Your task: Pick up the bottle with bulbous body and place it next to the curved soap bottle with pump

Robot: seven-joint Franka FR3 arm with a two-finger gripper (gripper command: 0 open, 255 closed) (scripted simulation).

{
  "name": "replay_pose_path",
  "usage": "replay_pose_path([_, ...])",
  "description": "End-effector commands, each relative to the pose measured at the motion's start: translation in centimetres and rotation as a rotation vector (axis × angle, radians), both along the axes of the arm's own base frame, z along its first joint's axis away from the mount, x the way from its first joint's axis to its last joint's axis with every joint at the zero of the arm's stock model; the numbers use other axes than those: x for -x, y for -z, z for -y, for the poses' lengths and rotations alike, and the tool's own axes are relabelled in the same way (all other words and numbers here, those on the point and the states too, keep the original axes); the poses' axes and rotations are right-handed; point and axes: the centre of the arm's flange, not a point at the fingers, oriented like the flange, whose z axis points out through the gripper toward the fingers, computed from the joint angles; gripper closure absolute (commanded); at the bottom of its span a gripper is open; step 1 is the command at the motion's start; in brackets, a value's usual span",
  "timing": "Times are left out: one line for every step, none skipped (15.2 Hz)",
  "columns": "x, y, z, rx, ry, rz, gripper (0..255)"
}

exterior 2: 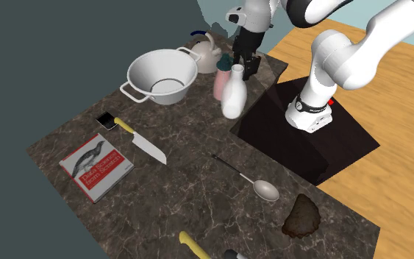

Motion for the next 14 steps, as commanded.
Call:
replay_pose_path([0.0,0.0,0.0,0.000,0.000,0.000,0])
replay_pose_path([0.0,0.0,0.0,0.000,0.000,0.000,0])
replay_pose_path([0.2,-1.3,0.0,0.000,0.000,0.000,0])
replay_pose_path([0.3,-2.6,0.0,0.000,0.000,0.000,0])
replay_pose_path([0.5,-3.9,0.0,0.000,0.000,0.000,0])
replay_pose_path([0.6,-5.0,0.0,0.000,0.000,0.000,0])
replay_pose_path([0.6,-5.0,0.0,0.000,0.000,0.000,0])
replay_pose_path([0.6,-5.0,0.0,0.000,0.000,0.000,0])
replay_pose_path([0.6,-5.0,0.0,0.000,0.000,0.000,0])
replay_pose_path([0.6,-5.0,0.0,0.000,0.000,0.000,0])
replay_pose_path([0.6,-5.0,0.0,0.000,0.000,0.000,0])
replay_pose_path([0.6,-5.0,0.0,0.000,0.000,0.000,0])
replay_pose_path([0.6,-5.0,0.0,0.000,0.000,0.000,0])
replay_pose_path([0.6,-5.0,0.0,0.000,0.000,0.000,0])
